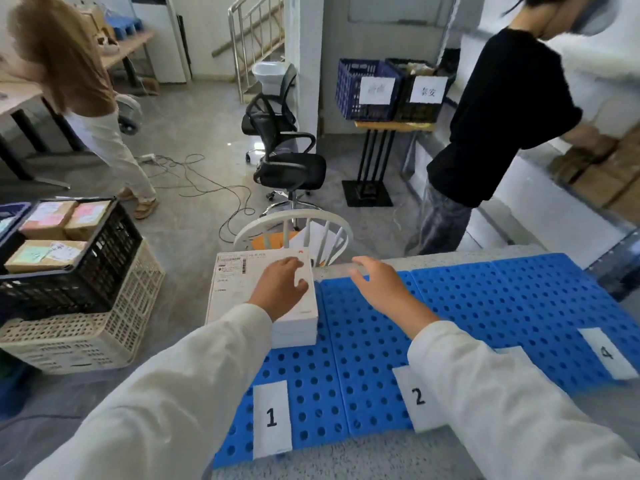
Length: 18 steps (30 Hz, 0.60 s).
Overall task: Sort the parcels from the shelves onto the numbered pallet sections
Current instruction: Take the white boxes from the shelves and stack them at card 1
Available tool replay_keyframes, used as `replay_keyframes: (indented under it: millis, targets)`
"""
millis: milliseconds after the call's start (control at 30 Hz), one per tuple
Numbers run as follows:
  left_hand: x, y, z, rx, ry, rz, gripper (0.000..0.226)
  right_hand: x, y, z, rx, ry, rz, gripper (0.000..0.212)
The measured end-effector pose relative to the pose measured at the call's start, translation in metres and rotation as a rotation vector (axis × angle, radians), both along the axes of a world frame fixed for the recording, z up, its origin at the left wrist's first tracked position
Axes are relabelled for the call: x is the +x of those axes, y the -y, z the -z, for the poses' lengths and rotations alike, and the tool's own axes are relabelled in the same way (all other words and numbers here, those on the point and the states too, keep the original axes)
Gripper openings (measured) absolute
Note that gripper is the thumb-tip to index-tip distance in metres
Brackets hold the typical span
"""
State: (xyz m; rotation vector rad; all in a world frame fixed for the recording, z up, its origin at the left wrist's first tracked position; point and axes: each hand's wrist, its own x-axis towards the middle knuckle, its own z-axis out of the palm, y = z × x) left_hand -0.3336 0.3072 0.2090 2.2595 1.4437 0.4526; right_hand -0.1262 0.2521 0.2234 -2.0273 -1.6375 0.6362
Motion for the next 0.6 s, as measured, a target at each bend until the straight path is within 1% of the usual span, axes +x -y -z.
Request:
replay_keyframes:
  millis: [100, 200, 267, 333, 500, 600]
  targets:
    - [0.056, 0.020, -0.020, 0.054, -0.039, 0.164, 0.040, 0.044, 0.052, -0.017, -0.031, 0.158, 0.071, 0.052]
    - [0.116, 0.051, -0.029, 0.115, -0.135, 0.334, 0.047, 0.088, 0.109, -0.025, -0.083, 0.270, 0.185, 0.058]
    - [0.152, 0.079, -0.032, 0.166, -0.148, 0.436, 0.048, 0.112, 0.149, -0.028, -0.113, 0.337, 0.237, 0.060]
    - [0.183, 0.110, -0.035, 0.204, -0.135, 0.519, 0.049, 0.135, 0.187, -0.028, -0.125, 0.369, 0.282, 0.062]
    - [0.258, 0.185, -0.054, 0.300, -0.133, 0.697, 0.057, 0.192, 0.280, -0.029, -0.117, 0.370, 0.434, 0.065]
    - [0.307, 0.233, -0.069, 0.372, -0.112, 0.789, 0.058, 0.228, 0.336, -0.032, -0.101, 0.391, 0.528, 0.066]
